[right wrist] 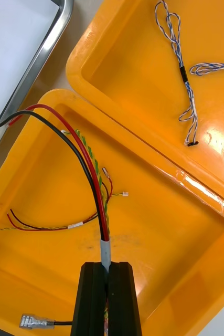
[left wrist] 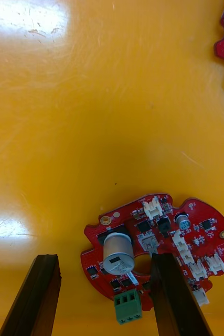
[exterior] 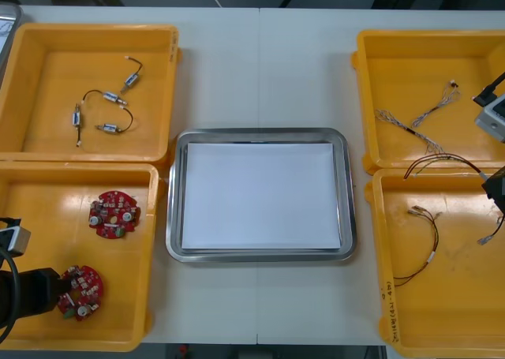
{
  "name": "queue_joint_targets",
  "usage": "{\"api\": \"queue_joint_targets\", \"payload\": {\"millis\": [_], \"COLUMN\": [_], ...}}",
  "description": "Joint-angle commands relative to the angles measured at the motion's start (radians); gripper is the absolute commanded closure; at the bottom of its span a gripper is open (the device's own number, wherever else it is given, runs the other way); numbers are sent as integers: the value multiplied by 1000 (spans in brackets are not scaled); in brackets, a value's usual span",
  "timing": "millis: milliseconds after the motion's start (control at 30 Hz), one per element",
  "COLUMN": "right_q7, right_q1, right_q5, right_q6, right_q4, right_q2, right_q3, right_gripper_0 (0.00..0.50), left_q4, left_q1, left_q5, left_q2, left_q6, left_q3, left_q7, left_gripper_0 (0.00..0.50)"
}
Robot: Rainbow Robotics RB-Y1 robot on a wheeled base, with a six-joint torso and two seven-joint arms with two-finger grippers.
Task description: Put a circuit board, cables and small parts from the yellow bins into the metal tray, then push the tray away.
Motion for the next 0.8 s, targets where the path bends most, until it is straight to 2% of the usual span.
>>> {"api": "queue_joint_targets", "payload": {"millis": [33, 333, 700, 767, 800], "right_q7": [46, 46, 45, 45, 45], "right_q1": [-27, -27, -27, -27, -27], "right_q5": [10, 12, 10, 10, 12], "right_q6": [3, 3, 3, 3, 3], "right_q4": [-1, -1, -1, -1, -1], "right_q2": [-37, -37, -35, -35, -35], "right_q3": [12, 10, 10, 10, 10], "right_gripper_0": [500, 500, 500, 500, 500], "left_q4": [-1, 39, 39, 39, 39], "left_q1": [24, 14, 13, 11, 13], "left_q5": [-25, -46, -54, -52, -54], "left_q2": [-25, -25, -31, -31, -31], "left_q6": [-12, -69, -70, -70, -69], "left_q3": [-22, -45, -51, -53, -53], "left_q7": [-87, -90, -90, -90, -90], "left_gripper_0": [0, 0, 5, 312, 382]}}
